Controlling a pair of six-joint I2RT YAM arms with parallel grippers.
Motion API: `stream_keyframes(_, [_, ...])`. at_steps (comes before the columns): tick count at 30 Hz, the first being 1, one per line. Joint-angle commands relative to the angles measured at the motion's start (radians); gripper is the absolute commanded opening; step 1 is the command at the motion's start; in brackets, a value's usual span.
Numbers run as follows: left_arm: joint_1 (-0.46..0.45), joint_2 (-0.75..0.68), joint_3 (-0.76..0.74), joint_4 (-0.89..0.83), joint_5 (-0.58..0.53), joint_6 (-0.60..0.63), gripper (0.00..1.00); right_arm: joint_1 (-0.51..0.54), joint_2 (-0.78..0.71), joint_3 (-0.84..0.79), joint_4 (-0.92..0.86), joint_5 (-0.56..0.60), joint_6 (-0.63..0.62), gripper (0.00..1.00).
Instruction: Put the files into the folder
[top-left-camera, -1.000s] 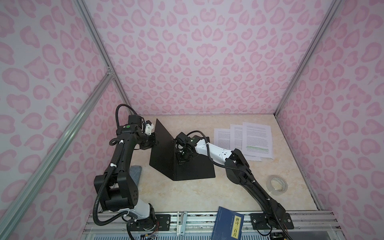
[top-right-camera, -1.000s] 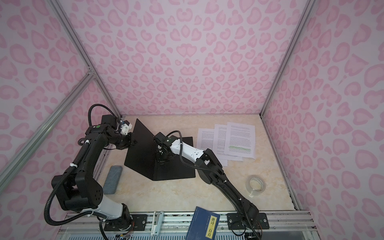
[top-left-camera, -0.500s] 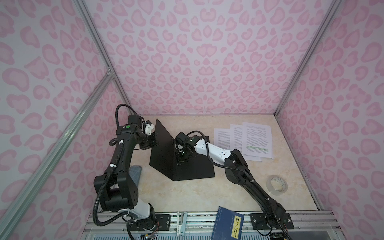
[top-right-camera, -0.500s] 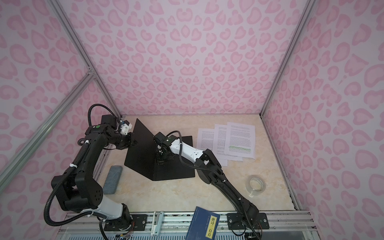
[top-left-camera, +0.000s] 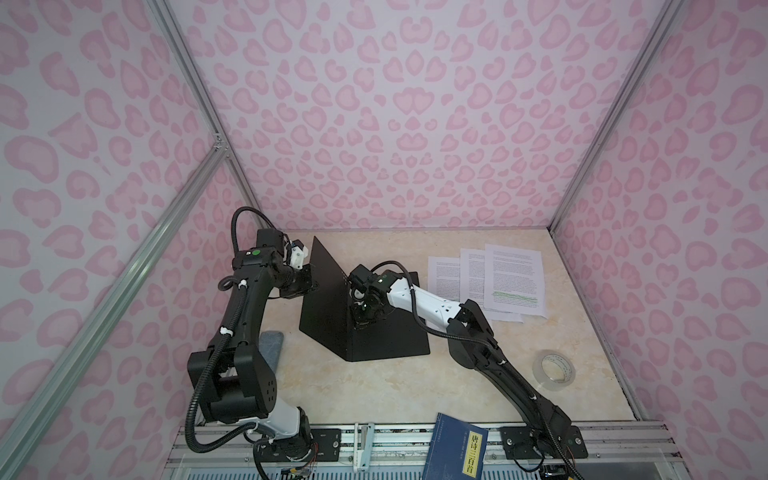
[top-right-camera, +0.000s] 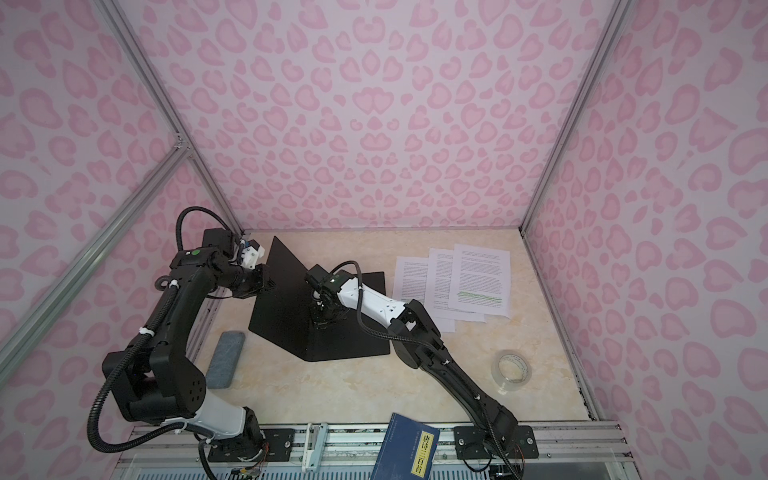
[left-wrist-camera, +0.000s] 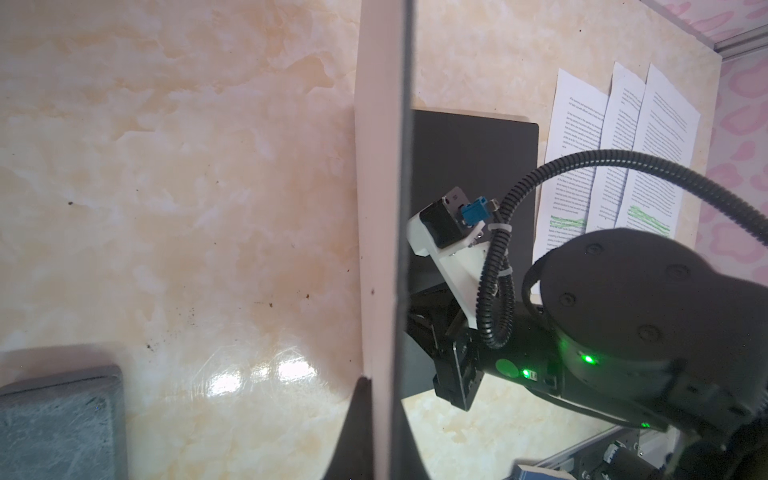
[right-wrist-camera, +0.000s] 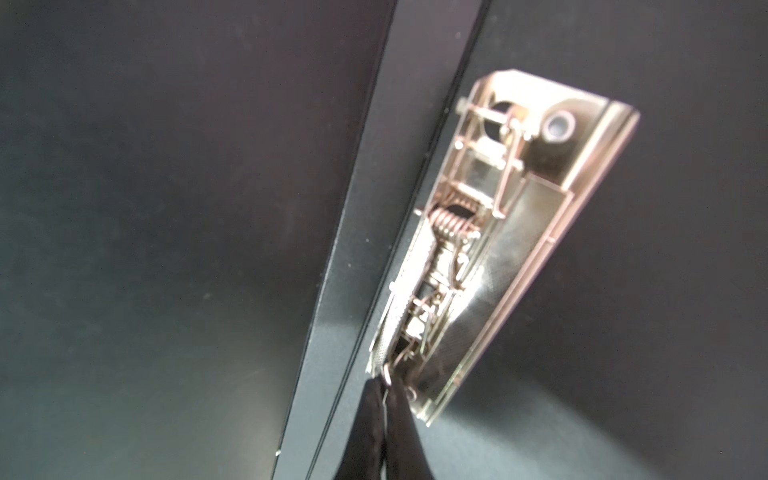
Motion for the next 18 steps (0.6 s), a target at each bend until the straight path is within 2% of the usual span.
stream_keyframes(1, [0.001, -0.004, 0.015, -0.018, 0.031, 0.011, 0.03, 0.0, 0.036, 0.005, -0.102, 0.098, -0.015, 0.0])
stream_keyframes(18, [0.001, -0.003, 0.022, -0.023, 0.003, 0.014, 0.03, -0.001, 0.047, 0.054, -0.169, 0.164, -0.025, 0.0])
